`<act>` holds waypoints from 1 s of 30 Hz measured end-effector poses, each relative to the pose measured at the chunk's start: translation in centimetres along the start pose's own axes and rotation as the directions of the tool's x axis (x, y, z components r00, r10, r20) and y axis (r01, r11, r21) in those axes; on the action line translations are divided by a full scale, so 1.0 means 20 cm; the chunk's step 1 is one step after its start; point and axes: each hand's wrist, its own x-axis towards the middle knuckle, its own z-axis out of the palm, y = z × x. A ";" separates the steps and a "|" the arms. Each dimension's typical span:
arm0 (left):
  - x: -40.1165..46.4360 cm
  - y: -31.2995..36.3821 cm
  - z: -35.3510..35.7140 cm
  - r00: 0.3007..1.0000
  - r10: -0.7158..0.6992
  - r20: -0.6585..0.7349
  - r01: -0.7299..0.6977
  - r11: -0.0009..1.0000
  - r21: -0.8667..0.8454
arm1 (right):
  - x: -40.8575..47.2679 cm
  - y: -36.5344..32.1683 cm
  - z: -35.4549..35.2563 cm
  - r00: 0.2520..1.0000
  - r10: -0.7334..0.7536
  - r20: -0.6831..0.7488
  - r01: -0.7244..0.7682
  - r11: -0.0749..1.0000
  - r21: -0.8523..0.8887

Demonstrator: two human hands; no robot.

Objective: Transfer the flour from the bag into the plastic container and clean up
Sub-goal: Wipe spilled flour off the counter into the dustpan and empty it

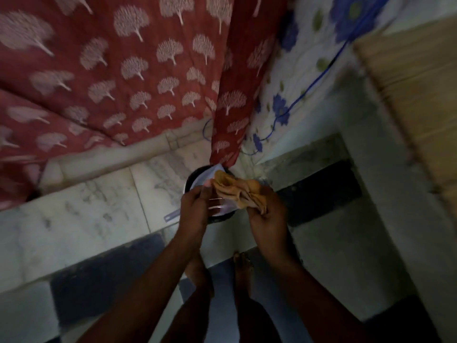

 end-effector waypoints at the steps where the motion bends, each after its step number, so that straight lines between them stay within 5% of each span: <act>1: -0.10 0.12 0.02 0.998 -0.058 0.016 0.059 0.996 -0.062 | -0.02 -0.12 -0.07 0.998 -0.055 0.004 0.055 0.998 -0.029; 8: -0.66 0.68 0.10 0.977 -0.112 0.182 0.138 0.982 -0.133 | -0.13 -0.76 -0.47 0.891 -0.383 0.242 0.438 0.865 -0.244; 12: -0.90 0.85 0.18 0.965 -0.157 0.209 0.197 0.963 -0.186 | -0.24 -0.96 -0.65 0.871 -0.397 0.289 0.485 0.792 -0.372; 17: -1.05 0.91 0.33 0.966 -0.043 0.255 0.064 0.995 -0.076 | -0.37 -1.04 -0.86 0.874 -0.476 0.100 0.467 0.763 -0.446; 21: -1.08 0.98 0.52 0.942 0.010 0.337 -0.010 1.000 0.001 | -0.41 -1.05 -1.06 0.803 -0.590 -0.077 0.507 0.746 -0.432; 30: -1.01 1.11 1.13 0.864 -0.021 0.504 -0.051 0.990 0.128 | -0.35 -0.93 -1.51 0.821 -0.472 -0.323 0.370 0.869 -0.329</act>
